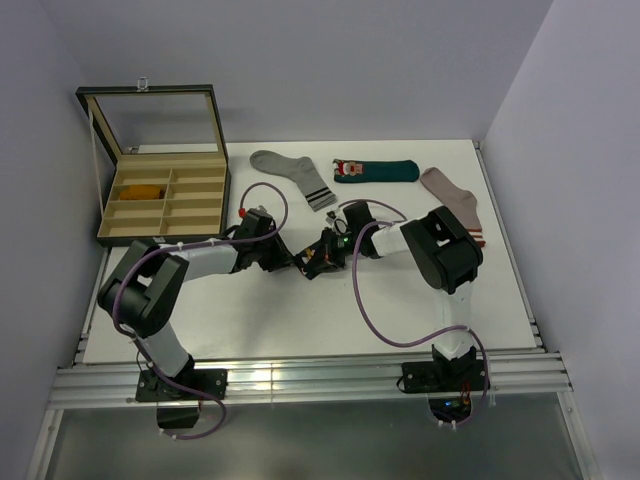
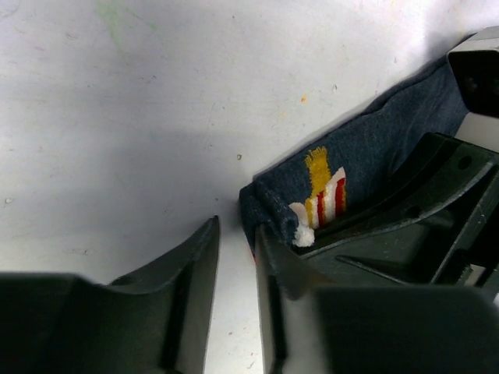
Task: Roll the socks
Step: Roll the sock at the center of the board.
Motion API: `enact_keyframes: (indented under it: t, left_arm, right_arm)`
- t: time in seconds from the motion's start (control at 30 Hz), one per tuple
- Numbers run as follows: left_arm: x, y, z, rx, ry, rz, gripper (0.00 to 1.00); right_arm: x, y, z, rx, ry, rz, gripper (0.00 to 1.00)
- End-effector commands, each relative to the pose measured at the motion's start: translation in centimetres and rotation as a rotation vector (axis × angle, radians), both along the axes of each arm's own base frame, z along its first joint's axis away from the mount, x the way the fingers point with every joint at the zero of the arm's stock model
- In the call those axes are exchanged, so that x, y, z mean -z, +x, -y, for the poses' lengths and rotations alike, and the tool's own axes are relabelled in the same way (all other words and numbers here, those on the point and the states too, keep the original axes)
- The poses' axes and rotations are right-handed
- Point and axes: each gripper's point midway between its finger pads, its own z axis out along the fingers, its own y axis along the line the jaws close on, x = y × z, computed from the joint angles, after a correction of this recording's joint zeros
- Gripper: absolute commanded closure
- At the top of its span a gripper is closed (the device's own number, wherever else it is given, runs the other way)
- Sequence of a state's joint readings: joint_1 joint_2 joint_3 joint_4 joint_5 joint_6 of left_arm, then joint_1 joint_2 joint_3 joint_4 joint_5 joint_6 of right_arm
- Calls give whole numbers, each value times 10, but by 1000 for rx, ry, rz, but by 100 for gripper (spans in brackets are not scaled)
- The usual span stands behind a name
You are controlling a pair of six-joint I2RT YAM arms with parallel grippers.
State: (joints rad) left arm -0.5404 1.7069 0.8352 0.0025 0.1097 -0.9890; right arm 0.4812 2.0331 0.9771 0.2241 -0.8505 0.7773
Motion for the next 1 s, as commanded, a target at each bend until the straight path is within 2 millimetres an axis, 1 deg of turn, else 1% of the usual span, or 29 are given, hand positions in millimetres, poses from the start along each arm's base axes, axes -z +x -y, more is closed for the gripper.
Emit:
enact_keyframes:
  t: [0.0,0.07,0.2,0.27,0.33,0.37,0.5,0.7,0.97]
  left_arm:
    - [23,-12,-7,18,56,-54,70]
    - [20,-12,-3,23,33,-56,77]
    - [11,-11,4,32,-3,-51,80]
    - [7,-12,5,35,-15,-50,80]
    - [5,-14,5,39,-23,-49,78]
    - [-1,-9,9,38,-46,-21,77]
    - [-7,-10,14,49,-82,-14,75]
    - [-21,-8,19,55,-120,11,75]
    - [-35,-5,18,41,-146,65,75]
  right_arm:
    - [15,4,4,21,-44,-23,94]
    - [16,5,5,22,-51,-23,94]
    - [16,6,5,25,-55,-24,94]
    - [16,6,5,24,-55,-22,94]
    - [16,6,5,25,-57,-21,94]
    - [15,7,5,25,-57,-18,94]
    - [15,7,5,24,-62,-13,94]
    - [14,8,6,27,-63,-12,94]
    - [14,8,6,25,-62,-8,94]
